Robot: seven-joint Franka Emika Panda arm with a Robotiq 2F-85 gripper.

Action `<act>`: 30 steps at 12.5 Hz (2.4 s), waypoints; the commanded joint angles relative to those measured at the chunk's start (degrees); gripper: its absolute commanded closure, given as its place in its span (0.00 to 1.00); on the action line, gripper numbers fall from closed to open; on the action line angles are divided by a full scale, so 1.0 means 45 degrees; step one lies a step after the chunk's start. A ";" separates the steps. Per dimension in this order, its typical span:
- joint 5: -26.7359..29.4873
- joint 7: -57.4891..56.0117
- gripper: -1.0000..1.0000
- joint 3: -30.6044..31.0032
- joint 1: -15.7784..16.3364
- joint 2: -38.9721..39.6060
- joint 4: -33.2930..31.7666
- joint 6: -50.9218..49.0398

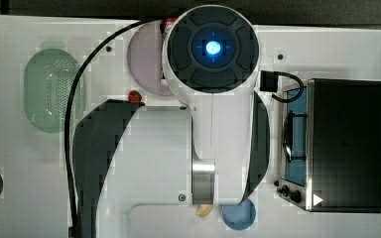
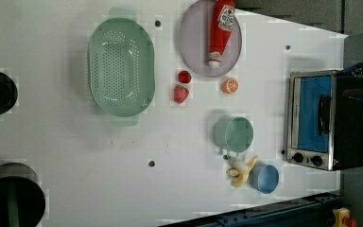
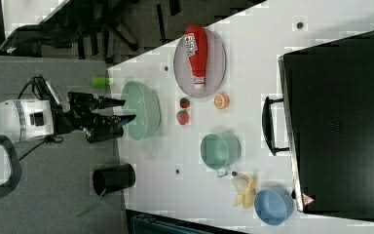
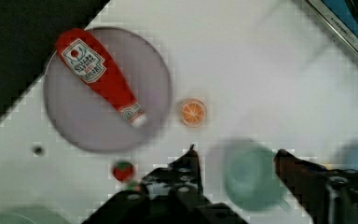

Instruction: Flap open oven.

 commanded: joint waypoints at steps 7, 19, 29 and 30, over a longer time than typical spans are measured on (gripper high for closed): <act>0.0155 -0.0452 0.00 -0.0341 -0.0438 -0.3358 -0.1667 -0.1904; -0.0292 -0.1622 0.82 -0.0942 -0.0498 -0.3165 -0.2949 -0.1623; -0.1010 -1.1308 0.82 -0.3911 -0.0723 -0.2296 -0.4987 0.2949; -0.1004 -1.2609 0.82 -0.4245 -0.0725 -0.2044 -0.4985 0.3338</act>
